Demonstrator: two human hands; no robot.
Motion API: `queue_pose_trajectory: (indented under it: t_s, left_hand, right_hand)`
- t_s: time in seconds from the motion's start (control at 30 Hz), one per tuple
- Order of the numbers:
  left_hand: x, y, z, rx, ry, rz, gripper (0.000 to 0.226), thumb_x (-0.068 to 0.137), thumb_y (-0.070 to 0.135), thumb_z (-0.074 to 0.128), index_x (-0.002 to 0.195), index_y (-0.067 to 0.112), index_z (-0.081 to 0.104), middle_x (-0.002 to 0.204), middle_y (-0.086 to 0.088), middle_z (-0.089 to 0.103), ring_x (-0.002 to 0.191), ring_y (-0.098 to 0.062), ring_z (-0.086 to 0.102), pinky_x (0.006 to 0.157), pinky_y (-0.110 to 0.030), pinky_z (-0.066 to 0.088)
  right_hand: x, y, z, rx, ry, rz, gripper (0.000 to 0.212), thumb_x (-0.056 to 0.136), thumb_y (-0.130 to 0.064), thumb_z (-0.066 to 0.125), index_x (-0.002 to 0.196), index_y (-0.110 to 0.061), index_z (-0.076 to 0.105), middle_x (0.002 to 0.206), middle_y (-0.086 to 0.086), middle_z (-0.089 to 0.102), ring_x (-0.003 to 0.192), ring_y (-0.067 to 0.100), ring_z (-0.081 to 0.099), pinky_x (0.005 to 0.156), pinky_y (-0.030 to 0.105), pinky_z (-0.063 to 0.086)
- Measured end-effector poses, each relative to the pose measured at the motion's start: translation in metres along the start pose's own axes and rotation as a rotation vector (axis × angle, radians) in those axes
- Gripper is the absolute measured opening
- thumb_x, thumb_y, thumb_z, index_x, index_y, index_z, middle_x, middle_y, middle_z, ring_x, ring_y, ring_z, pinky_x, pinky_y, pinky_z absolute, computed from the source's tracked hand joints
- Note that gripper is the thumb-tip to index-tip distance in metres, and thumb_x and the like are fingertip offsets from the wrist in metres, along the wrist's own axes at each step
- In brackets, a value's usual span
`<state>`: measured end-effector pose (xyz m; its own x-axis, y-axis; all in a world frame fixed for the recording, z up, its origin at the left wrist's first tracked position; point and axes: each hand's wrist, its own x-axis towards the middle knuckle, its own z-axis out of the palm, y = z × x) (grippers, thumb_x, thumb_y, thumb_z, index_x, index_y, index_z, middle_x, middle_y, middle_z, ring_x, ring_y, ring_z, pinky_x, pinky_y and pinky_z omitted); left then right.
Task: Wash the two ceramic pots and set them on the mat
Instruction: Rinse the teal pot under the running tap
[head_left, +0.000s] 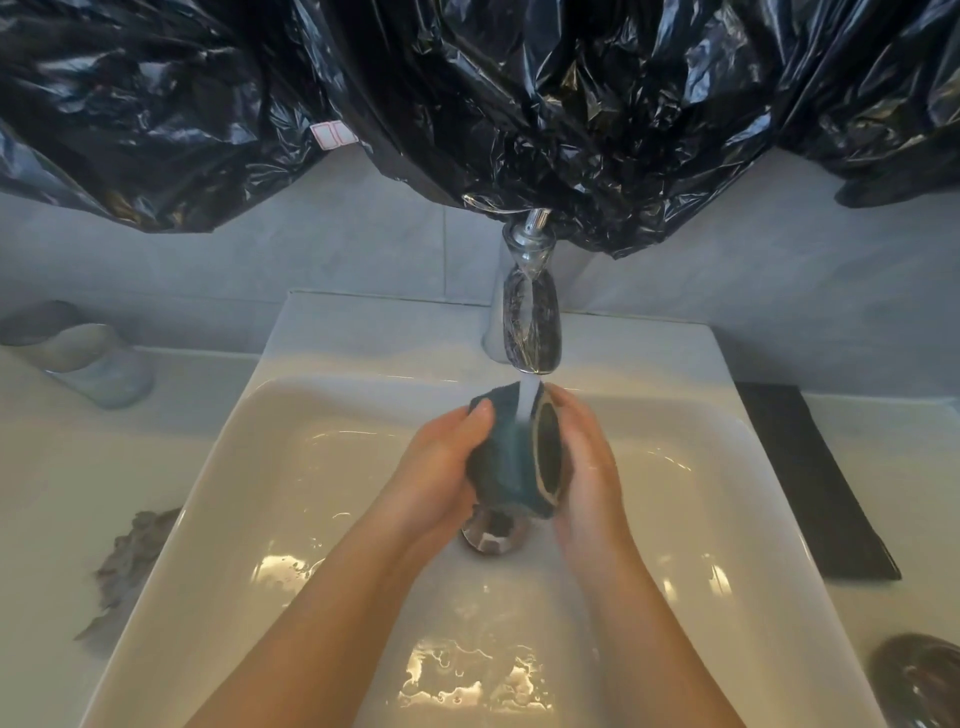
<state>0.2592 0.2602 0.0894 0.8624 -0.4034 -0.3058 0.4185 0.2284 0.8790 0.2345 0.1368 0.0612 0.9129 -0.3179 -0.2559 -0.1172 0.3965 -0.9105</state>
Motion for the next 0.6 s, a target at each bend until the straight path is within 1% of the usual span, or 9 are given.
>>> queue_pose_trajectory:
  t_s: [0.07, 0.1, 0.2, 0.27, 0.33, 0.43, 0.5, 0.57, 0.6]
  left_hand:
    - [-0.001, 0.001, 0.001, 0.031, 0.007, 0.015, 0.031, 0.101, 0.018, 0.040, 0.113, 0.000, 0.062, 0.103, -0.019, 0.069, 0.093, -0.029, 0.068, 0.089, -0.051, 0.051]
    - [-0.003, 0.002, 0.002, 0.041, -0.021, 0.030, 0.029, 0.100, 0.017, 0.042, 0.117, 0.002, 0.061, 0.106, -0.018, 0.069, 0.097, -0.029, 0.067, 0.090, -0.051, 0.051]
    - [-0.009, -0.006, 0.001, 0.228, -0.131, 0.081, 0.038, 0.091, 0.028, 0.048, 0.126, 0.016, 0.057, 0.118, -0.008, 0.068, 0.107, -0.023, 0.065, 0.093, -0.046, 0.053]
    - [-0.012, -0.010, 0.002, 0.390, -0.074, 0.138, 0.028, 0.090, 0.032, 0.048, 0.113, 0.027, 0.063, 0.104, 0.004, 0.072, 0.099, -0.013, 0.068, 0.086, -0.038, 0.056]
    - [-0.012, -0.006, 0.005, 0.353, -0.009, 0.143, 0.022, 0.098, 0.030, 0.046, 0.102, 0.024, 0.066, 0.094, 0.005, 0.073, 0.093, -0.012, 0.069, 0.085, -0.036, 0.054]
    - [-0.007, 0.002, 0.011, 0.211, 0.056, 0.074, 0.035, 0.102, 0.034, 0.036, 0.104, 0.024, 0.069, 0.096, -0.002, 0.074, 0.095, -0.019, 0.070, 0.092, -0.046, 0.053]
    - [-0.005, -0.001, 0.013, 0.231, 0.065, 0.092, 0.034, 0.099, 0.038, 0.038, 0.102, 0.025, 0.069, 0.097, -0.004, 0.073, 0.096, -0.022, 0.069, 0.093, -0.047, 0.052]
    - [-0.008, -0.009, 0.013, 0.366, 0.049, 0.184, 0.034, 0.091, 0.042, 0.038, 0.098, 0.026, 0.067, 0.094, -0.001, 0.071, 0.096, -0.021, 0.067, 0.089, -0.042, 0.053]
    - [-0.009, -0.012, 0.012, 0.436, 0.049, 0.220, 0.034, 0.089, 0.042, 0.037, 0.098, 0.025, 0.066, 0.095, -0.001, 0.070, 0.095, -0.019, 0.066, 0.088, -0.041, 0.053]
  right_hand:
    - [0.000, 0.009, 0.005, -0.199, -0.061, -0.130, 0.053, 0.082, -0.044, 0.056, 0.132, -0.029, 0.056, 0.129, -0.001, 0.063, 0.115, 0.016, 0.063, 0.089, 0.030, 0.055]
    - [-0.001, 0.012, 0.006, -0.192, -0.084, -0.128, 0.057, 0.081, -0.048, 0.056, 0.135, -0.030, 0.053, 0.132, -0.001, 0.061, 0.116, 0.014, 0.062, 0.090, 0.031, 0.056]
    - [-0.003, 0.004, 0.008, 0.024, -0.132, 0.123, 0.059, 0.082, -0.059, 0.060, 0.128, -0.022, 0.061, 0.118, 0.003, 0.069, 0.101, 0.016, 0.069, 0.072, 0.028, 0.057]
    - [-0.004, 0.002, 0.010, 0.068, -0.223, 0.244, 0.051, 0.086, -0.058, 0.055, 0.116, -0.018, 0.067, 0.104, 0.005, 0.070, 0.094, 0.022, 0.068, 0.068, 0.030, 0.053]
    - [-0.007, 0.008, 0.011, 0.058, -0.243, 0.121, 0.046, 0.088, -0.045, 0.054, 0.127, -0.021, 0.057, 0.114, 0.009, 0.066, 0.101, 0.025, 0.066, 0.071, 0.030, 0.055]
    - [-0.009, 0.013, 0.011, -0.007, -0.281, -0.065, 0.056, 0.080, -0.031, 0.052, 0.135, -0.030, 0.047, 0.126, 0.009, 0.059, 0.108, 0.019, 0.066, 0.074, 0.025, 0.056]
    - [-0.010, 0.011, 0.011, 0.034, -0.242, -0.041, 0.054, 0.079, -0.035, 0.054, 0.132, -0.024, 0.050, 0.117, 0.006, 0.065, 0.098, 0.013, 0.069, 0.069, 0.023, 0.055]
    - [-0.006, 0.008, 0.014, 0.140, -0.236, 0.125, 0.052, 0.086, -0.044, 0.053, 0.126, -0.010, 0.053, 0.096, 0.005, 0.068, 0.089, 0.021, 0.067, 0.063, 0.028, 0.054]
    - [-0.005, 0.006, 0.017, 0.183, -0.248, 0.219, 0.049, 0.090, -0.047, 0.052, 0.121, -0.009, 0.056, 0.089, 0.004, 0.067, 0.086, 0.022, 0.065, 0.063, 0.030, 0.053]
